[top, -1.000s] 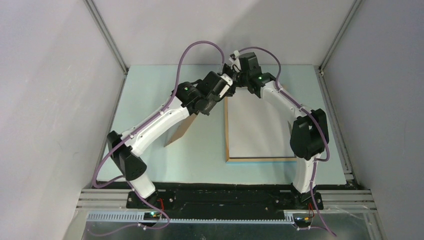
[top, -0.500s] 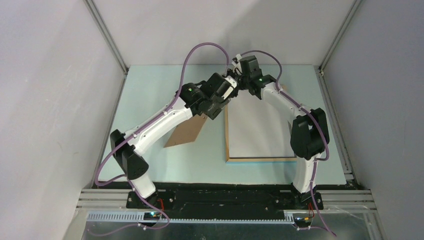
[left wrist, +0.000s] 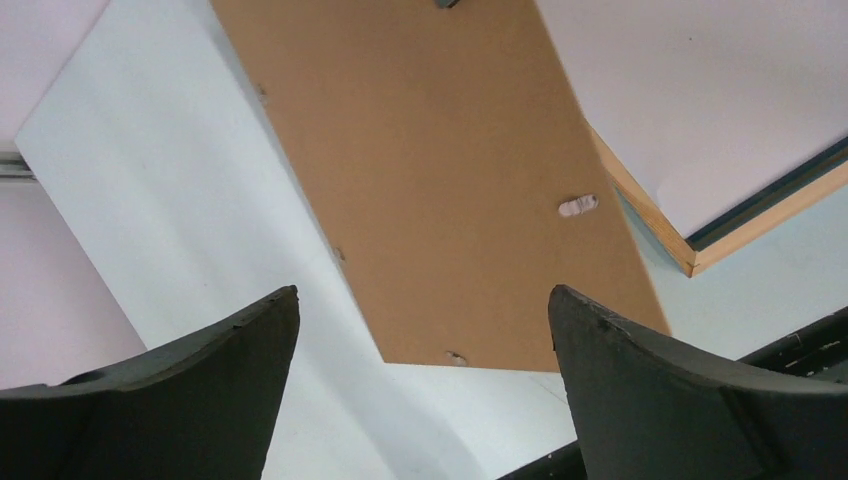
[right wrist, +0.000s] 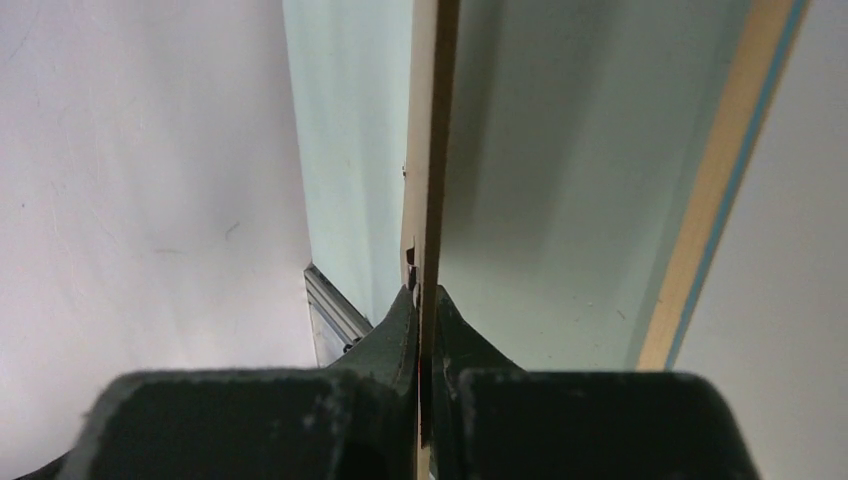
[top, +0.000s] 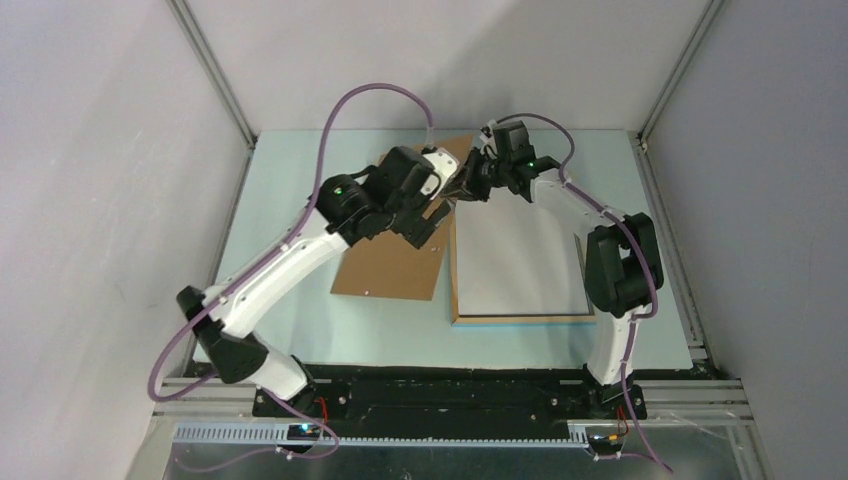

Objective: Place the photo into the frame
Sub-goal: Turn over the photo frame item at the center of the board, then move the photo frame to the center of the board.

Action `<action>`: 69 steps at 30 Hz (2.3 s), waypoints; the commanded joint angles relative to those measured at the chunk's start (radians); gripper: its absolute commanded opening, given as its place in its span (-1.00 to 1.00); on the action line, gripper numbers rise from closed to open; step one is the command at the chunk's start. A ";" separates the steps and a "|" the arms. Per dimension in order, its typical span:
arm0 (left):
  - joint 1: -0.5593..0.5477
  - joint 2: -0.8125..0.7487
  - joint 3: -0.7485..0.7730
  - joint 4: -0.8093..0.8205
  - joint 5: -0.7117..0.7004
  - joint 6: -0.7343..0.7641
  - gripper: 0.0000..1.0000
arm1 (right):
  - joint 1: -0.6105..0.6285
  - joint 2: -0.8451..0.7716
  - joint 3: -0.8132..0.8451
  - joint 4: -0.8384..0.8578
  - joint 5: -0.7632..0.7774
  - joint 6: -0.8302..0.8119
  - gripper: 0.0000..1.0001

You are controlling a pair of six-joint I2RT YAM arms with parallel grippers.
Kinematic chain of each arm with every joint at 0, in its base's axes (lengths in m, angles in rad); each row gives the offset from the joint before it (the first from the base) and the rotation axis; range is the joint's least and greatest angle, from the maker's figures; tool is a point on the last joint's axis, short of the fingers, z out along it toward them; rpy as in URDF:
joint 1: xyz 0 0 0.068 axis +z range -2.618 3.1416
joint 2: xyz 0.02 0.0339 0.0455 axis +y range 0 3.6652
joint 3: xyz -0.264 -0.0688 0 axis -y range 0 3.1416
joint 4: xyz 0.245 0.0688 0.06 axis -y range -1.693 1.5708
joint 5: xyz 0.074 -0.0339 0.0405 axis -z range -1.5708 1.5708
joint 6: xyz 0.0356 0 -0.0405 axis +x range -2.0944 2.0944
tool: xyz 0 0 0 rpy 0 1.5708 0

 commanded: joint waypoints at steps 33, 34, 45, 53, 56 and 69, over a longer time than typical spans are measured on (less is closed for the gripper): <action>0.361 -0.122 -0.188 0.235 0.243 0.069 0.98 | -0.399 -0.245 -0.460 0.398 -0.656 -0.046 -1.00; 0.365 -0.119 -0.188 0.235 0.250 0.068 0.98 | -0.405 -0.256 -0.460 0.360 -0.673 -0.065 -1.00; 0.378 -0.073 -0.216 0.288 0.325 0.035 0.97 | -0.662 -0.317 -0.429 -0.162 -0.760 -0.491 -1.00; 0.373 0.127 -0.139 0.321 0.322 -0.083 0.87 | -0.861 -0.288 -0.350 -0.707 -0.798 -0.982 -1.00; 0.364 0.211 -0.098 0.334 0.332 -0.113 0.83 | -0.914 -0.250 -0.310 -0.918 -0.805 -1.195 -1.00; 0.283 0.576 0.166 0.351 0.407 -0.254 0.66 | -1.055 -0.112 -0.268 -1.275 -0.804 -1.636 -1.00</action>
